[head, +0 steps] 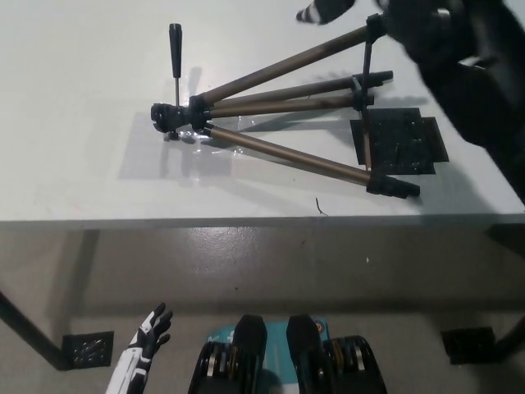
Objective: A tripod lies near the right hand side of the table and the robot grab a leg of the tripod using its right hand and put it up right.
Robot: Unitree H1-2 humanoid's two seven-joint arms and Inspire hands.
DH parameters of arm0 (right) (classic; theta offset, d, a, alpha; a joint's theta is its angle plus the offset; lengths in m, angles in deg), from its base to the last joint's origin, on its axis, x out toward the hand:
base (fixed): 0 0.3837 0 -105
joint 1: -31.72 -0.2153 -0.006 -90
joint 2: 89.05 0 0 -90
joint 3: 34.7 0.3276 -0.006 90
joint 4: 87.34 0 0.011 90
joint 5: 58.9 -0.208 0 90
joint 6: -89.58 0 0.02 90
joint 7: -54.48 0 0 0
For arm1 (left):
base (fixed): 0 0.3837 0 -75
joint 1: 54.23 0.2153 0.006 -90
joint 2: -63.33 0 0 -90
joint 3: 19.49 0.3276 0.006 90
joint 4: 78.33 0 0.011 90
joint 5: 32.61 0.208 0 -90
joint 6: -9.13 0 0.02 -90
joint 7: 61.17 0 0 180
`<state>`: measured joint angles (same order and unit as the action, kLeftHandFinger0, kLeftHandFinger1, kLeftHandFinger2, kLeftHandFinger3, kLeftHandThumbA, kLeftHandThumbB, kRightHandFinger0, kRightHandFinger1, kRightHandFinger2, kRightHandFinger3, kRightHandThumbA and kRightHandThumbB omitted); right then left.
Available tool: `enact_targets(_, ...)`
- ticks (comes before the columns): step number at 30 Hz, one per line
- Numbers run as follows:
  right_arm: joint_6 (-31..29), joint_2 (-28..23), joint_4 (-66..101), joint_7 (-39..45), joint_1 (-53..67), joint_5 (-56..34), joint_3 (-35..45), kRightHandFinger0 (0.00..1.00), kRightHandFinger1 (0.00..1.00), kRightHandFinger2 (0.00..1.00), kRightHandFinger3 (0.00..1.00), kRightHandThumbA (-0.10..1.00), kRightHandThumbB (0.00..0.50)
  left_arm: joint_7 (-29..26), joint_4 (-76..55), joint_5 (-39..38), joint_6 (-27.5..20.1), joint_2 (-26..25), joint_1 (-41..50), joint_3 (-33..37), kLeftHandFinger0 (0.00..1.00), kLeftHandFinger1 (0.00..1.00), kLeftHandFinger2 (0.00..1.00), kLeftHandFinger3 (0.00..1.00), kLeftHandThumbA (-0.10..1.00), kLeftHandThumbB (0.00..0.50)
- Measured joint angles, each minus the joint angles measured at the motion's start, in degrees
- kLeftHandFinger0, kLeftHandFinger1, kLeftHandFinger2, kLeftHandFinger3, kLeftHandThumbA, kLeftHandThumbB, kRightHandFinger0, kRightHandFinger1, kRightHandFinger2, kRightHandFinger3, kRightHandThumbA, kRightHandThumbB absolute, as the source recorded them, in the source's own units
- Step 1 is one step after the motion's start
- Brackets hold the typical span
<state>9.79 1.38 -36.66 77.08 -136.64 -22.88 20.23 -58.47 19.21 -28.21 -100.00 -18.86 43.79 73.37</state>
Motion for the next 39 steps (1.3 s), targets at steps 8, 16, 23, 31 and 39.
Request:
enact_targets(8,0.50,5.05,-15.32,1.74,-3.36,4.97,-8.94,1.00,1.00,1.00,1.00,0.90,0.500,0.14,0.02,0.20,-1.38,-0.34,0.34,0.16,1.00,1.00,1.00,1.00,1.00,0.336)
enact_targets(16,0.50,5.68,-25.57,1.96,-3.24,5.14,-8.11,1.00,1.00,1.00,1.00,0.83,0.500,0.16,0.00,0.23,-1.75,-0.39,0.32,0.19,1.00,1.00,1.00,1.00,1.00,0.367)
enact_targets(23,-0.62,6.29,-33.37,-2.08,-2.43,6.82,-11.17,0.18,0.28,0.43,0.77,-0.07,0.290,0.16,0.07,0.21,-1.82,-0.37,0.41,0.20,1.00,1.00,1.00,1.00,1.00,0.388)
enact_targets(31,-2.77,6.12,-33.48,-11.33,-0.06,7.85,-11.62,0.00,0.21,0.64,0.21,-0.10,0.271,0.16,0.35,0.21,-1.79,-0.36,0.34,0.20,1.00,1.00,1.00,1.00,1.00,0.369)
enact_targets(39,-5.86,5.89,-33.48,-20.14,2.63,8.35,-11.11,0.00,0.09,0.52,0.19,-0.10,0.172,0.15,0.40,0.26,-1.74,-0.36,0.34,0.21,1.00,1.00,1.00,1.00,1.00,0.349)
